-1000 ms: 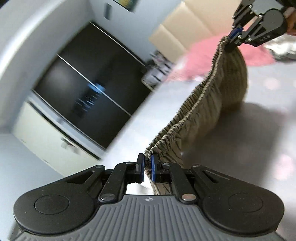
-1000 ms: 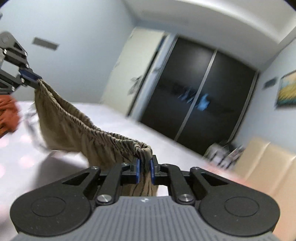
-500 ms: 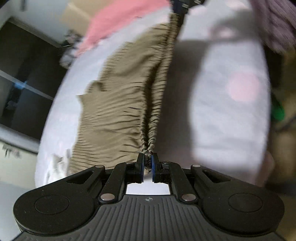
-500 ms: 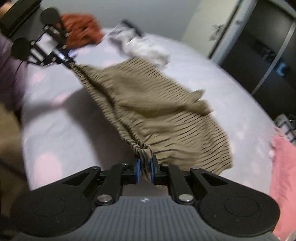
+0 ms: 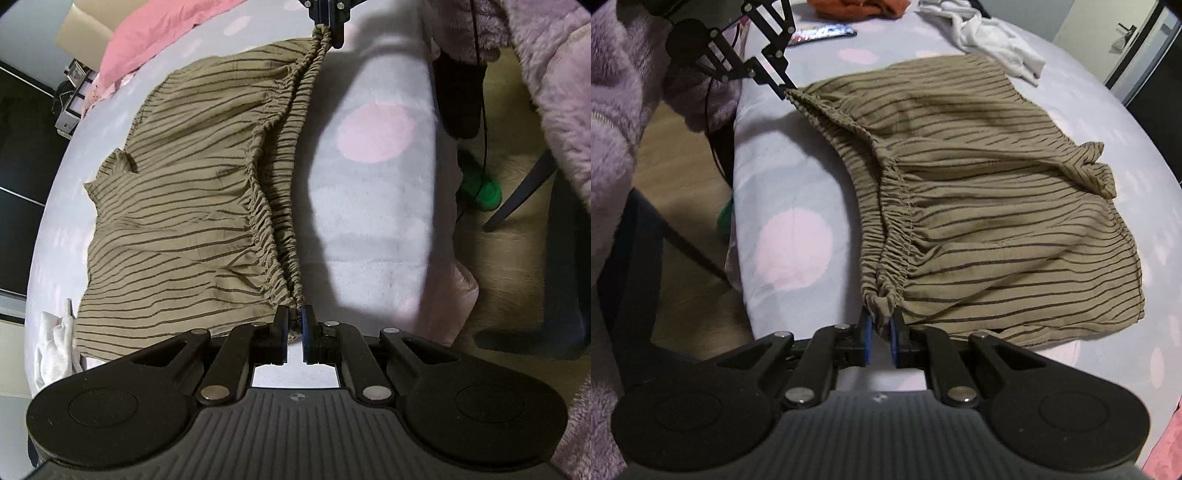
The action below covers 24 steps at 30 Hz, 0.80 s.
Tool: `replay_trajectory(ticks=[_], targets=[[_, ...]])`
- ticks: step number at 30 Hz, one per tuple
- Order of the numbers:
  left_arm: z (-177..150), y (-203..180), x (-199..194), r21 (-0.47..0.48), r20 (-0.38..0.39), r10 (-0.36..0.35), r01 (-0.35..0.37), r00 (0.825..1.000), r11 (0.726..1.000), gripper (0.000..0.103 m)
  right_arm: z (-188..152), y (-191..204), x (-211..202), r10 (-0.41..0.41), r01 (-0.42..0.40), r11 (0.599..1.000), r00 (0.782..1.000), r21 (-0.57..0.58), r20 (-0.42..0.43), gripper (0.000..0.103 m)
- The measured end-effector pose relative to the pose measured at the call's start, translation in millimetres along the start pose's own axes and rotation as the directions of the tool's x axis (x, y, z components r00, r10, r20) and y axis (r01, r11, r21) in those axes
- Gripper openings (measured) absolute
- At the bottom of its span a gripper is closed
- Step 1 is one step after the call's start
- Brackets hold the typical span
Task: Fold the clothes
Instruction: 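Lay the trousers flat on the bed and open both grippers, then grasp the waistband with the left gripper while the right gripper grasps it too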
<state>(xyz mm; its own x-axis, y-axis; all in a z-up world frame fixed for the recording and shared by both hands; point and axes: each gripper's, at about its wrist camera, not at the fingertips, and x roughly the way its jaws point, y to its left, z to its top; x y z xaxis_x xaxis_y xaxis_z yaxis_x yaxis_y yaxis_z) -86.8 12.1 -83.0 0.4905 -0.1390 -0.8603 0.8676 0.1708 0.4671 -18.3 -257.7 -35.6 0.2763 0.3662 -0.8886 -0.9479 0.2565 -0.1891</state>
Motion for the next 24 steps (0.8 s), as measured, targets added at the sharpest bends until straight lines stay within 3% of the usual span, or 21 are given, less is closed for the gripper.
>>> replay_trajectory(ticks=[4,7,10,12,13,15,19,24], targets=[[4,7,23,-0.023,-0.028,-0.019,0.018,0.999,1.0,0.005,0,2,19,-0.005,0.004,1.0,0.998,-0.02,-0.059,0.011],[2,4,19,-0.059,-0.035,-0.017,0.015,0.999,0.998,0.006,-2,8,30,-0.016,0.012,0.999,0.996,-0.046,-0.09,0.012],[1,8,12,-0.117,-0.034,-0.029,0.025,0.999,0.993,0.019,0,6,30,-0.022,0.018,0.999,0.996,-0.042,-0.088,0.017],[1,9,4,-0.152,-0.03,-0.037,0.032,0.999,0.988,0.029,3,4,25,-0.022,0.019,0.999,0.996,-0.036,-0.084,0.031],[1,11,1,-0.161,-0.019,-0.038,0.035,0.999,0.986,0.034,4,3,22,-0.019,0.017,0.999,0.997,-0.032,-0.08,0.037],[2,14,-9,-0.18,0.012,-0.026,0.028,1.0,0.983,0.041,7,4,12,-0.023,0.021,0.999,0.997,-0.029,-0.068,0.037],[5,27,-33,-0.259,0.089,0.023,0.001,0.996,0.966,0.041,14,6,-8,-0.055,0.055,0.998,0.998,0.001,-0.014,0.037],[16,45,-36,-0.345,0.163,0.038,0.021,0.986,0.938,0.041,27,11,-20,-0.152,0.148,0.987,0.987,0.064,0.06,0.034]])
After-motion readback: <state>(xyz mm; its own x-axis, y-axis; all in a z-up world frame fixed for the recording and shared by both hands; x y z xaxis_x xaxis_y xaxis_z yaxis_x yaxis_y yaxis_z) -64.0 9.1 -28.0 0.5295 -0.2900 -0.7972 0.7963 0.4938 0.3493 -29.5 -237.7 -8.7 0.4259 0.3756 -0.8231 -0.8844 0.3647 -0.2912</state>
